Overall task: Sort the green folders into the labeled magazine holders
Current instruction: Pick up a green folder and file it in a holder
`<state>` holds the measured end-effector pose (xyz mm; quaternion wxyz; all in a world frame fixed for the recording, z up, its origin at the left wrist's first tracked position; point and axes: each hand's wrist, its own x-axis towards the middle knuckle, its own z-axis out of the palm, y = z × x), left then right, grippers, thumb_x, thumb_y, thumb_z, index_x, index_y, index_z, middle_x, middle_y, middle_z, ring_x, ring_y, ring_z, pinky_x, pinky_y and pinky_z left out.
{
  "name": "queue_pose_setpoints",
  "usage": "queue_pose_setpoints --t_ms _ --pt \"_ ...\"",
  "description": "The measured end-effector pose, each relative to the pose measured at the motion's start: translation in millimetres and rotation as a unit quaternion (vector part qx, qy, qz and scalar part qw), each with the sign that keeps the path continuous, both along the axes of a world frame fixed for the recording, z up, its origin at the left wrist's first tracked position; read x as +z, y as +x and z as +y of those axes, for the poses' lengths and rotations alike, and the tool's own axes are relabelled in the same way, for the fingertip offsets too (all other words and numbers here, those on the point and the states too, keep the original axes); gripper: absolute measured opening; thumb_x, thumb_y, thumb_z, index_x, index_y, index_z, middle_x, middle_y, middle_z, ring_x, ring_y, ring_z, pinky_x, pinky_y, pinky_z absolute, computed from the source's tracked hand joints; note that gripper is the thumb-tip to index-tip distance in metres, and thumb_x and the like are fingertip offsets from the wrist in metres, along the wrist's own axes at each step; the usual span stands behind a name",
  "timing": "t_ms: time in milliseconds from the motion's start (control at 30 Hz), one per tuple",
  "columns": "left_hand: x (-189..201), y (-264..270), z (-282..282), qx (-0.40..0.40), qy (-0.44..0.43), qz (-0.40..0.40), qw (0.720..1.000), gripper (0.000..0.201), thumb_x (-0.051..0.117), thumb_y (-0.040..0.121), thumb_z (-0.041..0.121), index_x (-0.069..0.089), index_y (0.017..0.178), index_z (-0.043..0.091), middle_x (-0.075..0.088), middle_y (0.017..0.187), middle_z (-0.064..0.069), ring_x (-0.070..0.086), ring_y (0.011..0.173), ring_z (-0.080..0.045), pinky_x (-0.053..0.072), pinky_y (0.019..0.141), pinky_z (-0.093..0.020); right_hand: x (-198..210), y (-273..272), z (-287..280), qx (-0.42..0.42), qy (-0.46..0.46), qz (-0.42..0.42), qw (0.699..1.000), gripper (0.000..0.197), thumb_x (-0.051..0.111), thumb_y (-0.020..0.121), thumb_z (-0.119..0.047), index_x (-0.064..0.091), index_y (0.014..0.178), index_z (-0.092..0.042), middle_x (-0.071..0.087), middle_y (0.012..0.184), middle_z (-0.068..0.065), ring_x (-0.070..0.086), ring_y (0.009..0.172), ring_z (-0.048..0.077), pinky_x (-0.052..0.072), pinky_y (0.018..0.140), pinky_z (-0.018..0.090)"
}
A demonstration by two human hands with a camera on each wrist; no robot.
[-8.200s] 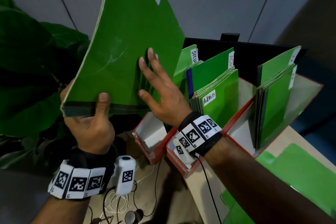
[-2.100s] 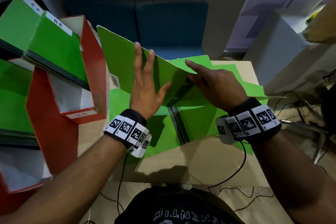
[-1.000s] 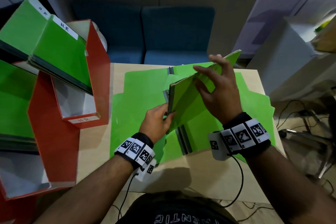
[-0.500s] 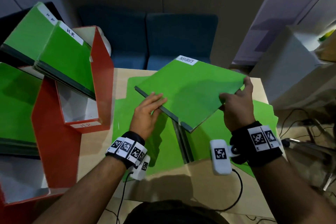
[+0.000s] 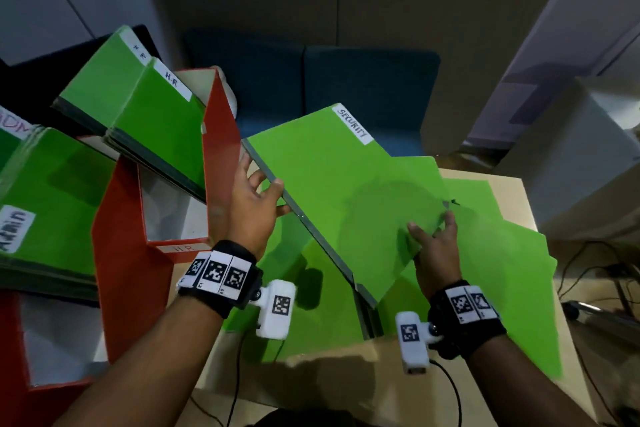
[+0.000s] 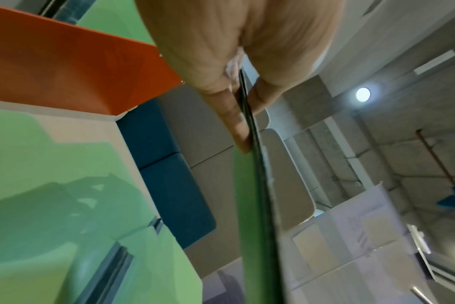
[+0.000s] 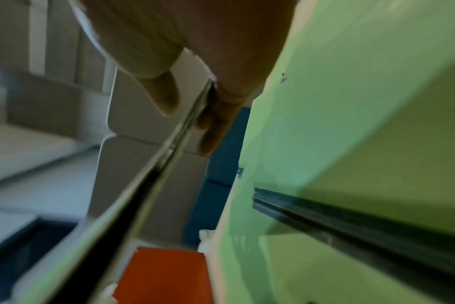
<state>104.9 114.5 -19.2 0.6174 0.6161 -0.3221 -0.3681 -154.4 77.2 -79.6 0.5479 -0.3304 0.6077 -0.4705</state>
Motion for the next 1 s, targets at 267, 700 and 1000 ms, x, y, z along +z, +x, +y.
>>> queue_pose_setpoints --t_ms 267,700,1000 --pt "32 19 33 0.017 -0.091 -0.067 0.993 0.066 0.046 0.095 -0.009 0.022 0.14 0.033 0.05 0.142 0.001 0.061 0.114 -0.024 0.058 0.065 -0.032 15 50 -57 0.157 -0.113 0.252 0.948 0.056 0.055 0.093 -0.043 0.046 0.137 -0.009 0.042 0.142 0.016 0.04 0.131 0.029 0.031 0.107 0.035" --pt "79 77 116 0.139 -0.12 -0.18 0.966 0.025 0.06 0.093 0.014 0.055 0.117 0.013 0.065 0.099 0.012 0.065 0.095 -0.007 0.056 0.086 -0.034 87 198 -58 0.251 -0.321 0.213 0.888 0.058 0.064 0.086 -0.038 0.041 0.137 -0.027 0.047 0.132 0.003 0.042 0.126 0.02 0.036 0.107 0.04" --pt "103 145 198 0.283 -0.164 -0.265 0.907 0.025 0.058 0.094 0.012 0.057 0.111 0.03 0.067 0.102 0.017 0.063 0.101 -0.005 0.05 0.087 -0.026 108 338 41 0.416 -0.443 0.213 0.765 0.066 0.051 0.096 -0.04 0.018 0.152 -0.028 0.009 0.16 -0.001 0.011 0.145 0.015 0.015 0.115 0.038"
